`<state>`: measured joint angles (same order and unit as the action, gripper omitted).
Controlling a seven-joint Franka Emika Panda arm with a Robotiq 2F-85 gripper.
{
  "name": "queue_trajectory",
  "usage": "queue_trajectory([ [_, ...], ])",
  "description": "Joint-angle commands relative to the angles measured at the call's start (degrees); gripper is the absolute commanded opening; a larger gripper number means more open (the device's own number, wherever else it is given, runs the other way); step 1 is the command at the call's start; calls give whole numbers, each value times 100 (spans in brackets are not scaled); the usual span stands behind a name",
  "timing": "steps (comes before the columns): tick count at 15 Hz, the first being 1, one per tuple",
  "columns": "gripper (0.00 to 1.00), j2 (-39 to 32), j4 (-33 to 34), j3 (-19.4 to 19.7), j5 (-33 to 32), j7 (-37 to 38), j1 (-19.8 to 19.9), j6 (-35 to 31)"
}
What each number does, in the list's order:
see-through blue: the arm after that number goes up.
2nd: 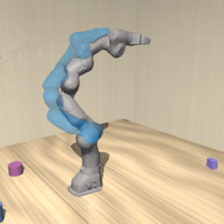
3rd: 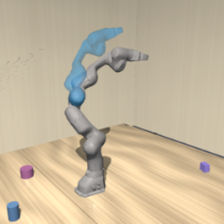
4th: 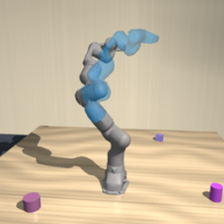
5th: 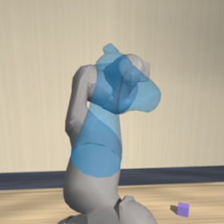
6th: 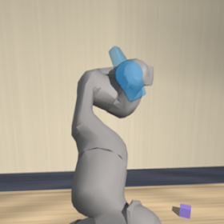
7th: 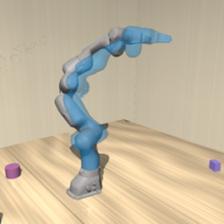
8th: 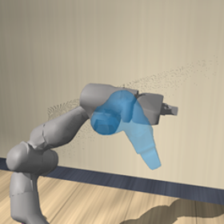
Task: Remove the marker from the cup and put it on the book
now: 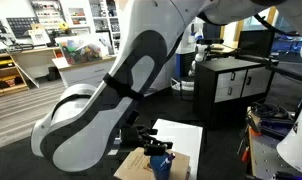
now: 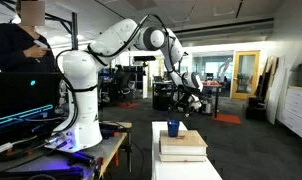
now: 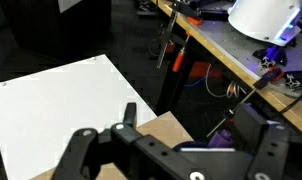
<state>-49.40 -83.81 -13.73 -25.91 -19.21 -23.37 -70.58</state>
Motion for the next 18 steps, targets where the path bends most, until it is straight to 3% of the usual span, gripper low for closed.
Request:
queue_trajectory([
  [1, 100, -29, 31, -42, -20, 16, 25, 26],
  [18, 100, 6, 323, 13, 81, 88, 65, 201],
])
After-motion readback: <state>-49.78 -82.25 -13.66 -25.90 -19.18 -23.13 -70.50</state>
